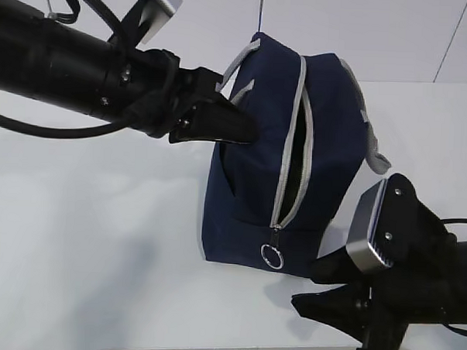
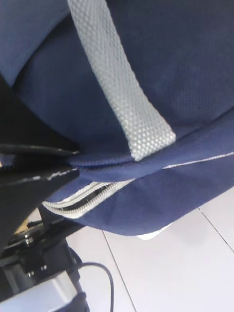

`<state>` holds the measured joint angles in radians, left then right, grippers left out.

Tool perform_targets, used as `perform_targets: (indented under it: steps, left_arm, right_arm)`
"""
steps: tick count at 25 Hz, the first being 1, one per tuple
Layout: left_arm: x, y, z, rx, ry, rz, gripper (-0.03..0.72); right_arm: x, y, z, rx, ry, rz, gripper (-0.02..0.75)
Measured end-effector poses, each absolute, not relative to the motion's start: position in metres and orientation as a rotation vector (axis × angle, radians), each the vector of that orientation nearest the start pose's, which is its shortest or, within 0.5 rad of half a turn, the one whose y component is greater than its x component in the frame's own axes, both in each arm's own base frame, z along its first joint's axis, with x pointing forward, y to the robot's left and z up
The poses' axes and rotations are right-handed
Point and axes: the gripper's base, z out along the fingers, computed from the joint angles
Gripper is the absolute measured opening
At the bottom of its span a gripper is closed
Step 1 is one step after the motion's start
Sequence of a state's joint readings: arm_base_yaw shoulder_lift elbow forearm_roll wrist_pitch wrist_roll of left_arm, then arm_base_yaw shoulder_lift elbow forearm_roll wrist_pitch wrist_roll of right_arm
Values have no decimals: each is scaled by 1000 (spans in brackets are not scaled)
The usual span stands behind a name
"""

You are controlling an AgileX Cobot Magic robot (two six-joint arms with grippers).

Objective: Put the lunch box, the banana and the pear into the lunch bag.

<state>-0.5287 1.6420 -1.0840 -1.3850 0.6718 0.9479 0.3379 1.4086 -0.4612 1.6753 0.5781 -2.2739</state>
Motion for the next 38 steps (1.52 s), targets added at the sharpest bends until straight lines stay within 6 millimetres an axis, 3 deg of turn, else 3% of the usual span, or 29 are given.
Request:
perform_targets:
  steps: [9, 16, 30, 38]
  left_arm:
    - [275, -225, 266, 561, 2240, -1216, -9]
    - [275, -225, 266, 561, 2240, -1216, -9]
    - [275, -225, 266, 561, 2240, -1217, -9]
    - [275, -225, 266, 562, 2240, -1219, -9]
  right_arm:
    - [200, 126, 175, -1256, 1847, 555, 369]
    - [198, 149, 178, -1395, 1793, 442, 369]
    - [215, 149, 178, -1200, 1976, 399, 370]
    - [227, 157, 164, -1179, 2043, 448, 370]
